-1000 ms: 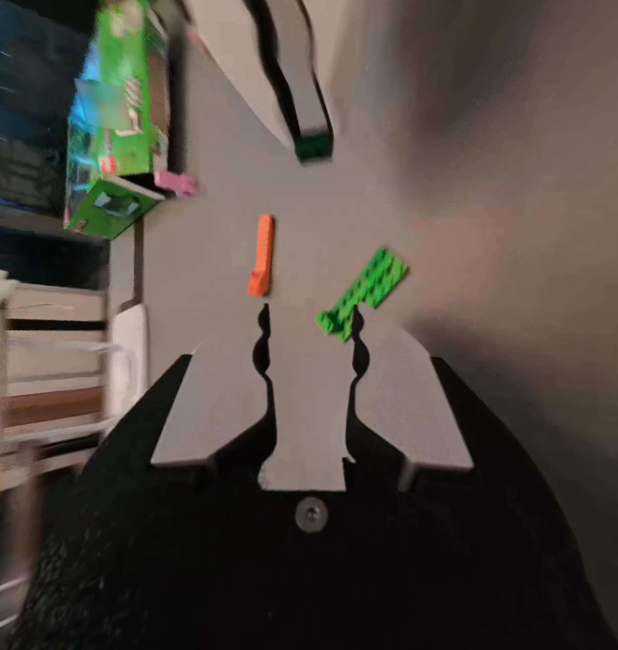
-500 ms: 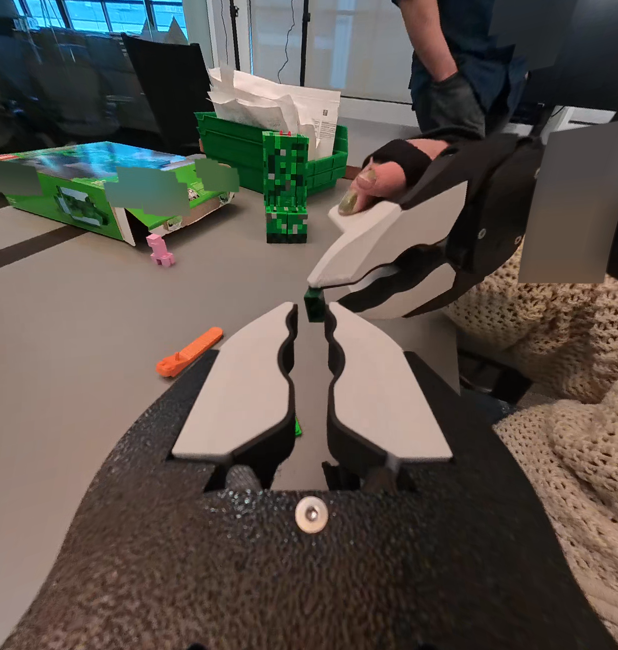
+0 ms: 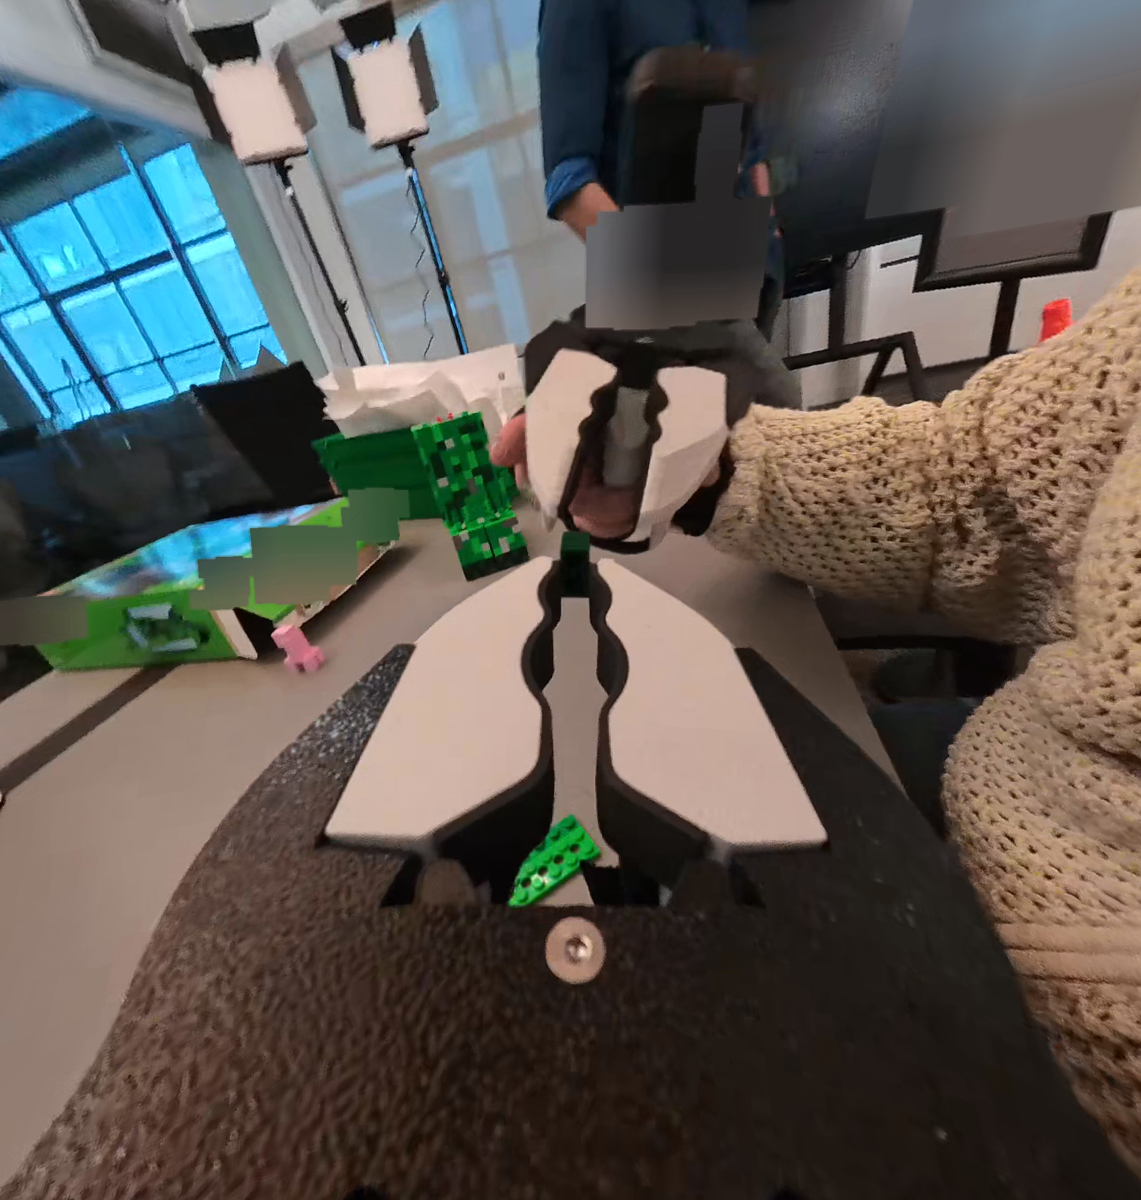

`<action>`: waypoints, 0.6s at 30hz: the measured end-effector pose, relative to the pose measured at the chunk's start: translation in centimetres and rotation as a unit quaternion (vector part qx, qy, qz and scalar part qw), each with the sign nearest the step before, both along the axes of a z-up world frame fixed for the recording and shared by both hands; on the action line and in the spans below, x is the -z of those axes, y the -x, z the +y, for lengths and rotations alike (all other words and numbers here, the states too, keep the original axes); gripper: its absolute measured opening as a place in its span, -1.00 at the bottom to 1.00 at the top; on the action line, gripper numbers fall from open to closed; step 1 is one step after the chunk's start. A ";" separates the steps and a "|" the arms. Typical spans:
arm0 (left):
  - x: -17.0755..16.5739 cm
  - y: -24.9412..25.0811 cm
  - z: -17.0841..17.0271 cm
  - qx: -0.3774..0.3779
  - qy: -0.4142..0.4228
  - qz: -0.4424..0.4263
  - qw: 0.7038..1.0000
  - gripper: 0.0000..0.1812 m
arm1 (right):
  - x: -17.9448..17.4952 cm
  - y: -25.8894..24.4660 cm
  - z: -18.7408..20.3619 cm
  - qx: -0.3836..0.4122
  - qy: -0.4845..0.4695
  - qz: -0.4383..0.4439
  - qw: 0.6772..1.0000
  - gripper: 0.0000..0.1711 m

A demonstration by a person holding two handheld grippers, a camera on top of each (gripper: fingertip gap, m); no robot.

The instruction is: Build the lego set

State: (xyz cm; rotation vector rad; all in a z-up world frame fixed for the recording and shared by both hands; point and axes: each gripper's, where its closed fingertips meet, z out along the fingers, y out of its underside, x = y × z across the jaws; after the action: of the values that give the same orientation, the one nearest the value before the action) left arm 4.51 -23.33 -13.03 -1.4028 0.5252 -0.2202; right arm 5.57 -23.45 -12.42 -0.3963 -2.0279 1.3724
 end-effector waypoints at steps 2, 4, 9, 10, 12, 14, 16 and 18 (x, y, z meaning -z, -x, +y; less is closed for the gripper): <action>-0.3 -0.6 -0.3 0.014 -0.015 0.011 1.000 -0.92 | 0.3 -0.3 -0.6 -0.025 0.010 -0.031 0.999 -0.78; -0.4 -1.0 -0.4 0.025 -0.022 0.015 0.999 -0.92 | 0.5 -0.3 -0.9 -0.031 0.009 -0.035 0.999 -0.81; -0.2 -1.4 -0.4 0.030 -0.025 0.027 0.999 -0.92 | 0.3 -0.2 -1.3 -0.043 0.021 -0.038 0.998 -0.86; -0.1 -1.5 -0.4 0.031 -0.025 0.032 0.999 -0.92 | 0.3 -0.3 -1.3 -0.045 0.023 -0.039 0.998 -0.87; 0.0 -1.6 -0.4 0.031 -0.024 0.033 0.999 -0.92 | 0.5 -0.3 -1.3 -0.047 0.021 -0.044 0.998 -0.90; 0.0 -1.6 -0.3 0.031 -0.023 0.032 0.999 -0.92 | 0.8 -0.1 -1.3 -0.044 0.008 -0.046 0.998 -0.91; 0.2 -1.5 -0.3 0.033 -0.019 0.028 0.999 -0.92 | 1.0 -0.1 -1.3 -0.046 0.002 -0.054 0.997 -0.91; 0.4 -1.2 -0.1 0.030 -0.003 0.013 0.999 -0.92 | 1.2 0.2 -1.1 -0.041 -0.007 -0.063 0.997 -0.92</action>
State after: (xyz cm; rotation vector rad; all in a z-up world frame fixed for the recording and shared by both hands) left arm 5.76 -23.47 -13.45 -1.3864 0.5897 -0.2472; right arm 5.36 -24.51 -13.65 -0.4055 -2.1765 1.4143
